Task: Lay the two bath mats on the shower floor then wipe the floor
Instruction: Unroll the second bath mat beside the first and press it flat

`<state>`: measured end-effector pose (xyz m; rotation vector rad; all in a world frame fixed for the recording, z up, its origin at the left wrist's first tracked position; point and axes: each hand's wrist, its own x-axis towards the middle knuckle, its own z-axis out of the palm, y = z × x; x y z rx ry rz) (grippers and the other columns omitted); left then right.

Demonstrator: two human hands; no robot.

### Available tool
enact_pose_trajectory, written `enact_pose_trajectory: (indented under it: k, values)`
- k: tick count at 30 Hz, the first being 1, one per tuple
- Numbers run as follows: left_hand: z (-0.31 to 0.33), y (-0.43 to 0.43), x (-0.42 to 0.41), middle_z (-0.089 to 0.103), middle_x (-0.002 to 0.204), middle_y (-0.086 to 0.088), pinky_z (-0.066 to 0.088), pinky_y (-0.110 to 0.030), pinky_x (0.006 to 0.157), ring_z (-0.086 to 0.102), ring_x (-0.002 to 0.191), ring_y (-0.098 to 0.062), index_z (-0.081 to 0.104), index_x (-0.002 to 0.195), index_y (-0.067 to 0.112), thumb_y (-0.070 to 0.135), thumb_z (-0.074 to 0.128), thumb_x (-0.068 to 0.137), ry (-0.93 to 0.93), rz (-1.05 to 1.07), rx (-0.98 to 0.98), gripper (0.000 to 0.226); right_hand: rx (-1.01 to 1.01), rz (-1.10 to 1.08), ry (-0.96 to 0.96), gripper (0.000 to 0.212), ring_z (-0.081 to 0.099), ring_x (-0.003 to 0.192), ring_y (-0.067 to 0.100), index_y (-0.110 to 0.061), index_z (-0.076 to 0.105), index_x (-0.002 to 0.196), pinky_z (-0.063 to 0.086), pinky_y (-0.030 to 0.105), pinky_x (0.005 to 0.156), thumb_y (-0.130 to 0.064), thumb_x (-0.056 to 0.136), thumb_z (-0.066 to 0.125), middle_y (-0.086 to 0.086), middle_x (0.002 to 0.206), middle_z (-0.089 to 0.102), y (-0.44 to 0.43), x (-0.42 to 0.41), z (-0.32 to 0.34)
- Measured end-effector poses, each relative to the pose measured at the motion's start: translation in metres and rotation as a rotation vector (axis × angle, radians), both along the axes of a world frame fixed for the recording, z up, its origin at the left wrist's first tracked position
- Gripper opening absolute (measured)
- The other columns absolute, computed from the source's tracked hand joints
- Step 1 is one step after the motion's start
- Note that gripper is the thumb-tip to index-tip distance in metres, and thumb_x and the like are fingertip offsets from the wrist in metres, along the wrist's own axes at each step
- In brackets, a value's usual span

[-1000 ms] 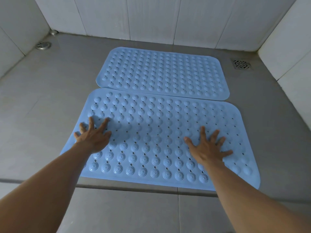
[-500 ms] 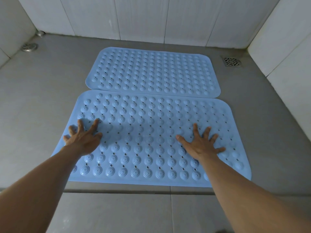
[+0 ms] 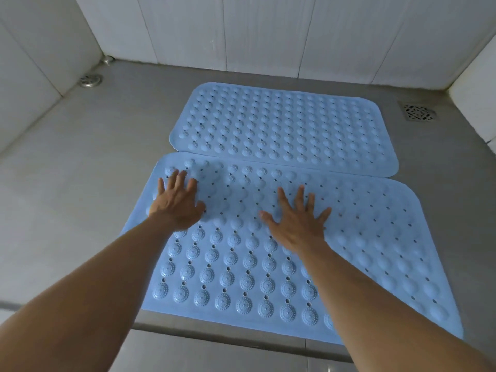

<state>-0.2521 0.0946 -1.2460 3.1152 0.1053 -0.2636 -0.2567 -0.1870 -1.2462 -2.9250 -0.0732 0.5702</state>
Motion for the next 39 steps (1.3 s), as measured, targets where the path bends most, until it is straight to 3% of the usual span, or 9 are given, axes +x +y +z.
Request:
enact_pose_trajectory:
  k: [3,5,9,13,15,18,21,26,39]
  values:
    - [-0.015,0.024,0.012,-0.005,0.167,-0.006,-0.005,-0.053,0.122,-0.010,0.153,-0.031,0.016,0.154,0.023,0.068,0.033,0.082,0.073,0.023,-0.119,0.086,-0.014,0.100,-0.025,0.086,-0.022,0.150,0.036,-0.042,-0.015,0.155,-0.012,0.074,0.110,-0.086,0.085,0.009,0.008,0.163,-0.026,0.037,0.030,-0.005]
    - [-0.022,0.035,0.014,0.004,0.167,-0.005,0.003,-0.049,0.124,-0.001,0.153,-0.031,0.009,0.158,0.030,0.077,0.018,0.080,0.029,0.012,-0.062,0.091,-0.018,0.150,-0.033,0.086,-0.024,0.149,0.036,-0.043,-0.015,0.155,-0.014,0.075,0.109,-0.087,0.084,0.007,0.007,0.164,-0.026,0.057,0.046,-0.008]
    - [-0.024,0.042,0.032,0.039,0.146,-0.014,0.023,-0.045,0.118,0.031,0.140,-0.034,0.044,0.139,0.018,0.083,0.018,0.084,-0.146,-0.107,-0.037,0.088,-0.023,0.208,-0.066,0.088,-0.024,0.150,0.035,-0.041,-0.015,0.156,-0.012,0.075,0.109,-0.087,0.083,0.006,0.005,0.165,-0.024,0.080,0.061,-0.019]
    - [-0.031,0.042,0.041,0.000,0.168,-0.003,-0.002,-0.046,0.124,-0.007,0.154,-0.021,0.014,0.157,0.027,0.080,0.020,0.090,-0.050,-0.072,-0.146,0.086,-0.013,0.207,-0.125,0.082,-0.016,0.152,0.033,-0.043,-0.020,0.153,-0.009,0.073,0.111,-0.084,0.086,0.003,0.003,0.165,-0.022,0.082,0.064,-0.028]
    - [-0.033,0.040,0.042,-0.005,0.168,0.001,-0.004,-0.046,0.124,-0.010,0.154,-0.021,-0.003,0.158,0.036,0.080,0.014,0.089,-0.046,-0.056,-0.154,0.083,-0.016,0.182,-0.128,0.079,-0.015,0.153,0.031,-0.042,-0.025,0.152,-0.006,0.072,0.113,-0.081,0.088,0.001,0.004,0.165,-0.020,0.083,0.064,-0.028]
    - [-0.029,0.035,0.052,0.007,0.167,0.001,0.006,-0.052,0.121,0.002,0.153,-0.027,0.009,0.157,0.037,0.083,0.017,0.086,-0.047,-0.006,-0.116,0.086,-0.021,0.142,-0.114,0.082,-0.018,0.152,0.028,-0.037,-0.027,0.152,-0.004,0.070,0.115,-0.081,0.087,-0.001,0.005,0.164,-0.025,0.085,0.066,-0.026]
    - [-0.029,0.031,0.063,0.011,0.167,0.000,0.007,-0.061,0.117,0.008,0.152,-0.029,0.025,0.153,0.021,0.079,0.027,0.082,-0.049,-0.055,-0.077,0.091,-0.031,0.138,-0.090,0.084,-0.019,0.152,0.028,-0.036,-0.024,0.153,-0.006,0.069,0.115,-0.082,0.086,0.000,0.005,0.163,-0.027,0.087,0.068,-0.025]
    - [-0.036,0.034,0.065,-0.001,0.167,0.007,-0.003,-0.063,0.118,-0.002,0.154,-0.025,-0.007,0.157,0.041,0.077,0.021,0.091,-0.079,-0.144,-0.138,0.080,-0.017,0.127,-0.109,0.083,-0.015,0.153,0.027,-0.038,-0.018,0.155,-0.010,0.068,0.115,-0.081,0.087,0.005,0.002,0.166,-0.020,0.087,0.068,-0.025]
    - [-0.026,0.031,0.066,-0.014,0.167,0.004,-0.004,-0.066,0.116,-0.012,0.153,-0.025,-0.025,0.151,0.041,0.082,0.009,0.087,0.027,-0.155,-0.050,0.084,0.061,0.160,0.015,0.079,-0.027,0.150,0.024,-0.035,-0.023,0.154,-0.017,0.067,0.113,-0.075,0.092,0.005,0.001,0.163,-0.029,0.080,0.073,-0.016]
